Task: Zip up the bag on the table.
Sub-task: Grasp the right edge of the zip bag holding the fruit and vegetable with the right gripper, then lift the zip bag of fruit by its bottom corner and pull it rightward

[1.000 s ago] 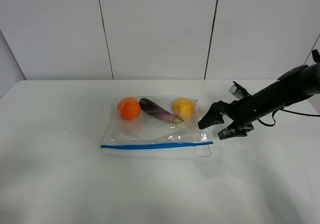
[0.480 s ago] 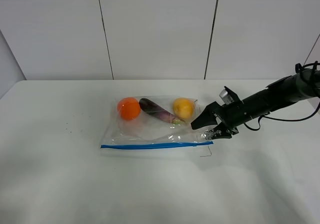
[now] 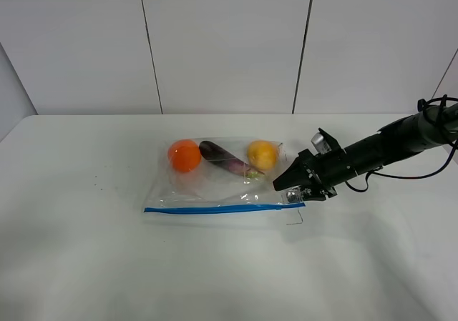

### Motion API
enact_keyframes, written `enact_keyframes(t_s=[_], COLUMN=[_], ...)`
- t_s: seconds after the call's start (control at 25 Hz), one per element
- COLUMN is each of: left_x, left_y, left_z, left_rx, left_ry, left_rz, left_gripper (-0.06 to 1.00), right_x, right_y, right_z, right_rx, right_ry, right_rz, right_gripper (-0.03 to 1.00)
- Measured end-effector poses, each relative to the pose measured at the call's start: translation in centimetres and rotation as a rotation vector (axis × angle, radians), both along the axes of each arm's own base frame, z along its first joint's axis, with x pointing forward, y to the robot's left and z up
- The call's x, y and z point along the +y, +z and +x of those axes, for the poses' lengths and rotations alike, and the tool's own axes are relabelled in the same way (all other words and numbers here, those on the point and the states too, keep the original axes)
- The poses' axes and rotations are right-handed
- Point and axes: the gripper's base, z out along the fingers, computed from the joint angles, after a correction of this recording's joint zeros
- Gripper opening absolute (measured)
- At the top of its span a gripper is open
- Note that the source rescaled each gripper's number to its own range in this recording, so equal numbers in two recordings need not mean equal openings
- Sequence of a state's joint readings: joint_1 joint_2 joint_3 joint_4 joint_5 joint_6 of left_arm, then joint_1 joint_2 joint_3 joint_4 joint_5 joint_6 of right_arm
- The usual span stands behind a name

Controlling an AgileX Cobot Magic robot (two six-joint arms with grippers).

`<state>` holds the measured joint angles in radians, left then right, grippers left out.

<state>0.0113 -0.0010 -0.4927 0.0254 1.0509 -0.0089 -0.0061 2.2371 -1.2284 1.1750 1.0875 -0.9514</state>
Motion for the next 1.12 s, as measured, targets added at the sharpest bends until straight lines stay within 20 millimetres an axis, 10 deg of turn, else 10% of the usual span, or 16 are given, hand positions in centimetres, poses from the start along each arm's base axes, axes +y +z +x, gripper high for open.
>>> enact_keyframes(t_s=[0.32,0.6,1.12], left_x=[0.0,0.0,0.0], left_y=[0.0,0.0,0.0], left_z=[0.0,0.0,0.0], left_rx=[0.0,0.0,0.0], left_ry=[0.0,0.0,0.0], left_rz=[0.0,0.0,0.0], left_gripper=[0.9,0.9,0.9], right_x=[0.0,-0.1,0.5], right_y=[-0.4,-0.4,0.6], right_z=[-0.1,-0.1,-0.2], right_rx=[0.01,0.012,0.129], right_ry=[0.005,0.004,-0.053], right_rz=[-0.004,-0.002,0.129], right_gripper=[0.52,0.0,0.0])
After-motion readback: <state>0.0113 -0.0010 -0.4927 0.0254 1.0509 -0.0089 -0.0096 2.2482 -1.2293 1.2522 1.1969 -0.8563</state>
